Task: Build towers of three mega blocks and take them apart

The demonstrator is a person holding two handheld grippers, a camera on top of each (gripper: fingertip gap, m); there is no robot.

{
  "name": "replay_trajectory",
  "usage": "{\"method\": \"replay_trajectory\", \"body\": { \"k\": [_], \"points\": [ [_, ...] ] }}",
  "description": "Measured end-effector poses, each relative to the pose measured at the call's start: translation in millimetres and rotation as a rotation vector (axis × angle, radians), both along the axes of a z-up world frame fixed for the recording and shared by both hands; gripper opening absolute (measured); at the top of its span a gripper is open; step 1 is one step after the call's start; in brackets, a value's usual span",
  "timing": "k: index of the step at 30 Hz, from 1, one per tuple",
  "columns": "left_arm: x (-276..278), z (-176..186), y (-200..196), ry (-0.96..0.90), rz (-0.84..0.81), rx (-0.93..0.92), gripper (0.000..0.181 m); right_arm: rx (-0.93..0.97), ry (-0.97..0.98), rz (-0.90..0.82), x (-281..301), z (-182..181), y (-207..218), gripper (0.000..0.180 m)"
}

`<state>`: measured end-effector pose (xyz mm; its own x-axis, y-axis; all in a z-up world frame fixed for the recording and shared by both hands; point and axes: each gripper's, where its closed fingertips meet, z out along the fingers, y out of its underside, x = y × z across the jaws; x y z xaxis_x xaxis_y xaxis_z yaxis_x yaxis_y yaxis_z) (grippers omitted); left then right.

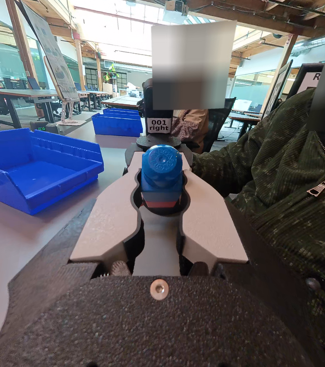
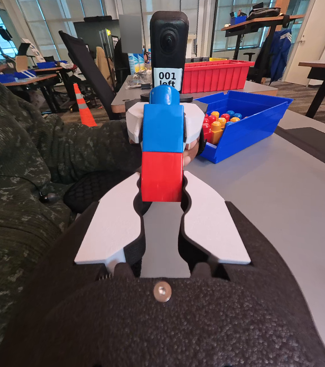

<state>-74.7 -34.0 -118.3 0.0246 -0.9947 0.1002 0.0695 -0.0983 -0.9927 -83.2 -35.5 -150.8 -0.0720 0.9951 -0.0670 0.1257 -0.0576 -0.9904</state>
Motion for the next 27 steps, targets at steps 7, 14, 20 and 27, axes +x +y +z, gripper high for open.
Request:
{"method": "replay_trajectory", "body": {
  "k": [7,14,20,27],
  "points": [
    [0,2,4,-0.019,0.024,-0.008,0.036,-0.007,0.01,-0.011,-1,0,3,0.036],
    [1,-12,7,0.084,0.019,-0.059,0.036,-0.035,-0.065,-0.002,-3,-14,7,0.041],
    [10,-44,-1,0.324,0.023,-0.004,0.036,0.088,-0.203,0.009,-10,-39,-2,0.037],
    [-28,-16,24,0.338,0.237,0.087,0.048,0.099,-0.13,-0.06,-2,-24,10,0.037]
  ]
}}
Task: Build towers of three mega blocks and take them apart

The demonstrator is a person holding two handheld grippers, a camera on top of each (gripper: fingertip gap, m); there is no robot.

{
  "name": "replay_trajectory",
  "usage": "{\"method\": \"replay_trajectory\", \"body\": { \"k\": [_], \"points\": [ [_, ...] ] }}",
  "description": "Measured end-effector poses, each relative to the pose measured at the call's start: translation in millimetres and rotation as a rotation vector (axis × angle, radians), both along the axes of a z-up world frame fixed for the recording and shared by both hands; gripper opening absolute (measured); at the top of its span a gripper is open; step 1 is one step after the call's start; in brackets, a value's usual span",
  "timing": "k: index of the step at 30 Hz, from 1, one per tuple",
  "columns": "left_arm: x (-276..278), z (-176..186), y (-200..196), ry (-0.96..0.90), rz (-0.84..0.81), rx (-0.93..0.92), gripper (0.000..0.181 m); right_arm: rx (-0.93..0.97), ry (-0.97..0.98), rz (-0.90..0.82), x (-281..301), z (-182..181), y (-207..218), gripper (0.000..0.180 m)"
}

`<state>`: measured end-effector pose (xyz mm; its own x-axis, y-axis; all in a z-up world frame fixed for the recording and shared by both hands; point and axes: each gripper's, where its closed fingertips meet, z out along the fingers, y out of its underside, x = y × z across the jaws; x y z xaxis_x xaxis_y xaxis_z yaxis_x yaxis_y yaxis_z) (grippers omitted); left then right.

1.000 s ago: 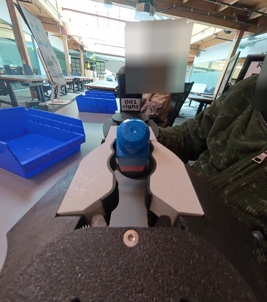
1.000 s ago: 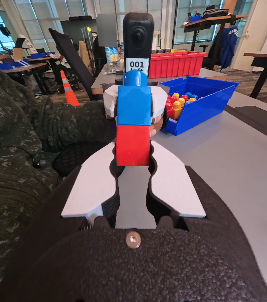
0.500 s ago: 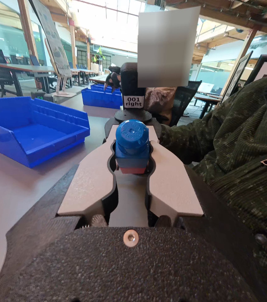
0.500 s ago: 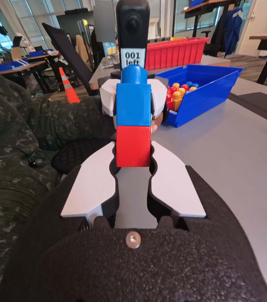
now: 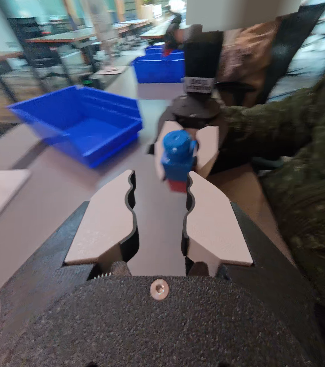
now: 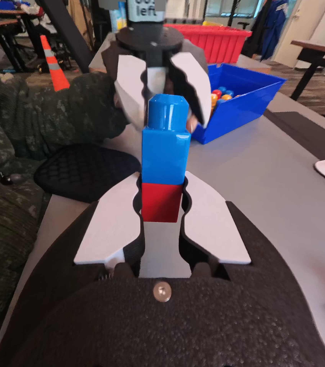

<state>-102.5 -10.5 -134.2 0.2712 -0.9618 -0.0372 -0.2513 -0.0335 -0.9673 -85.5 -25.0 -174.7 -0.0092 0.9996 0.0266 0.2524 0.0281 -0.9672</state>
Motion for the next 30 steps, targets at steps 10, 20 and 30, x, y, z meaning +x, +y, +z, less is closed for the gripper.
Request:
{"method": "replay_trajectory", "body": {
  "k": [10,20,30],
  "points": [
    [-259,-38,52,0.407,1.029,-0.292,0.047,-0.097,0.059,-0.065,9,3,23,0.037],
    [-280,-101,42,0.617,1.051,-0.54,0.041,-0.127,0.031,-0.054,8,-2,22,0.037],
    [-284,-104,47,0.665,1.074,-0.492,0.029,-0.123,-0.002,-0.059,7,-8,22,0.037]
  ]
}}
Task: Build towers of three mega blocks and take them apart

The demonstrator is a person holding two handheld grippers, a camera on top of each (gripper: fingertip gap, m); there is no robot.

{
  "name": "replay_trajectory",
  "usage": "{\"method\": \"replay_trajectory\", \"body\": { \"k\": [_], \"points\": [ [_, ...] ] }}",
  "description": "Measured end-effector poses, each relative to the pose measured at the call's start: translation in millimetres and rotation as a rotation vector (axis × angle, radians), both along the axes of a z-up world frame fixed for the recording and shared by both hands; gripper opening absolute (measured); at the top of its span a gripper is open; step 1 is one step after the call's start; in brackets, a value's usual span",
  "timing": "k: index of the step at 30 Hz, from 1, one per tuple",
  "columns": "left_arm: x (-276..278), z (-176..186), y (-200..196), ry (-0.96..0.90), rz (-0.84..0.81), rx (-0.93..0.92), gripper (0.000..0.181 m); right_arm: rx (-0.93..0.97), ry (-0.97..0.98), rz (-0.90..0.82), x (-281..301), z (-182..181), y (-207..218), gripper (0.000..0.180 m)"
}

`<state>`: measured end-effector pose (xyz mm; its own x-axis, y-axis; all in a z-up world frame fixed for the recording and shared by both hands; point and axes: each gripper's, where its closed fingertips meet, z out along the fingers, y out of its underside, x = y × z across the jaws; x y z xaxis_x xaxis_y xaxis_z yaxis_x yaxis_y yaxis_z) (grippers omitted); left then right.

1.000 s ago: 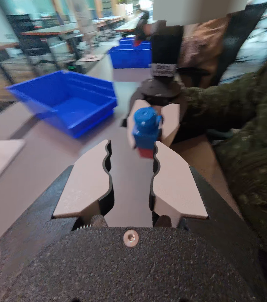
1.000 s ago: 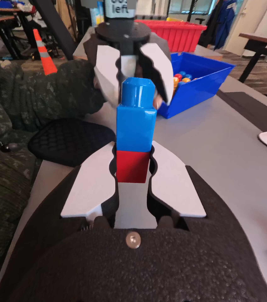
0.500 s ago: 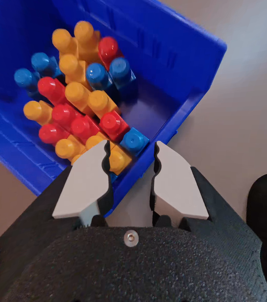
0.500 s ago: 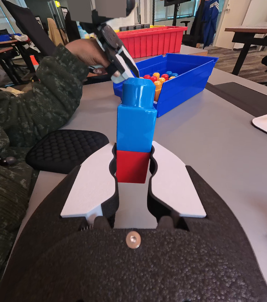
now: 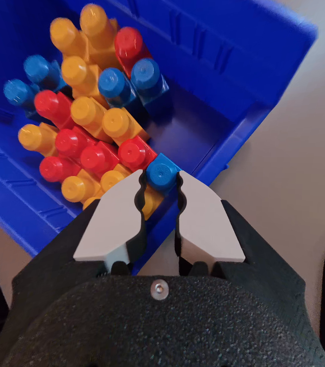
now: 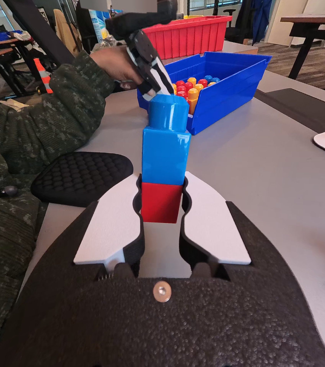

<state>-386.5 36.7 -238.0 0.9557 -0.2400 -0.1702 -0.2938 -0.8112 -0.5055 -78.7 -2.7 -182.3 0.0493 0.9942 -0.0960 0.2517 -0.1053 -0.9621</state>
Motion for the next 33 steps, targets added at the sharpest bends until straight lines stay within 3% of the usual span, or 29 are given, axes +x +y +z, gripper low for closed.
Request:
{"method": "replay_trajectory", "body": {
  "k": [4,7,12,16,22,33],
  "points": [
    [26,57,7,-0.02,-0.107,0.251,0.029,0.011,-0.012,0.0,0,-2,0,0.037],
    [74,96,3,-0.137,-0.302,0.417,0.028,0.015,-0.033,0.02,-1,-6,-3,0.037],
    [175,132,-40,-0.505,-0.793,0.524,0.028,0.006,-0.064,0.106,-4,-12,-18,0.037],
    [224,123,-72,-0.613,-1.047,0.44,0.028,0.009,-0.097,0.189,-8,-17,-35,0.037],
    [254,111,-87,-0.686,-1.15,0.359,0.028,0.047,-0.168,0.253,-12,-29,-51,0.037],
    [277,98,-133,-0.675,-1.466,0.345,0.028,-0.144,-0.253,0.568,-4,-41,-107,0.037]
  ]
}}
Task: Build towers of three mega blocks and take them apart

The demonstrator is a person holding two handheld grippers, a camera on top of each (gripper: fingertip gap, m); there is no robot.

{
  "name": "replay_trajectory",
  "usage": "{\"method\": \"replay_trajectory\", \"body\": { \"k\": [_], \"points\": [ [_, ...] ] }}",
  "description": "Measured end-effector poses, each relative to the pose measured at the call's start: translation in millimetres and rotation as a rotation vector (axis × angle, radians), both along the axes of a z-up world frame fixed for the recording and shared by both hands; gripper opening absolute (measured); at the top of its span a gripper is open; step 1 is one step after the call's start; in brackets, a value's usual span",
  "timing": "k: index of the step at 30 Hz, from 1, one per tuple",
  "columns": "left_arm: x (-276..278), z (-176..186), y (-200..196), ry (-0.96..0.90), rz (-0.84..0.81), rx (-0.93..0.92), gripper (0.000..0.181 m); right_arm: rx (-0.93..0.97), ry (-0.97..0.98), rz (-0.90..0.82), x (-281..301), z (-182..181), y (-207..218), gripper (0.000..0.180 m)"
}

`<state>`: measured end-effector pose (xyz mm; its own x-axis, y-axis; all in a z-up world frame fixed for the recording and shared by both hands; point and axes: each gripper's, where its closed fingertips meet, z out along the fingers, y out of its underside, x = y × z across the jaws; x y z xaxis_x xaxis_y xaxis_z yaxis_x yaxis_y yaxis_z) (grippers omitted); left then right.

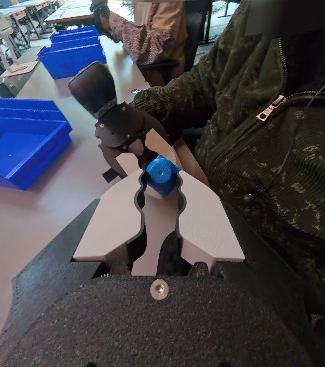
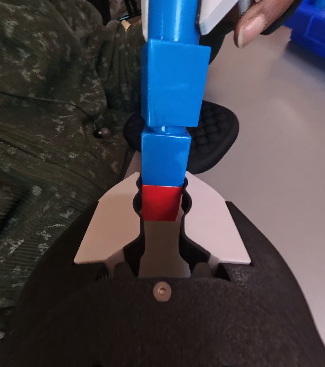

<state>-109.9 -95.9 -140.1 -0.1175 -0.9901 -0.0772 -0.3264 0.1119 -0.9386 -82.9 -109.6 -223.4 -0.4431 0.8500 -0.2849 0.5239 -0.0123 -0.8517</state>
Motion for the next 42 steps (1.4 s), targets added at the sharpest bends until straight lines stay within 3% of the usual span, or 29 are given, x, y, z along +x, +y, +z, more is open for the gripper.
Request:
{"method": "replay_trajectory", "body": {
  "k": [34,39,42],
  "points": [
    [18,-3,-41,-0.135,-0.288,-0.077,0.029,-0.08,-0.027,0.24,9,-3,-47,0.037],
    [20,-3,-41,-0.149,-0.292,-0.109,0.028,-0.043,-0.038,0.223,6,-8,-46,0.036],
    [20,8,-23,-0.214,-0.196,-0.104,0.029,0.032,0.024,0.095,-5,-3,-25,0.037]
  ]
}}
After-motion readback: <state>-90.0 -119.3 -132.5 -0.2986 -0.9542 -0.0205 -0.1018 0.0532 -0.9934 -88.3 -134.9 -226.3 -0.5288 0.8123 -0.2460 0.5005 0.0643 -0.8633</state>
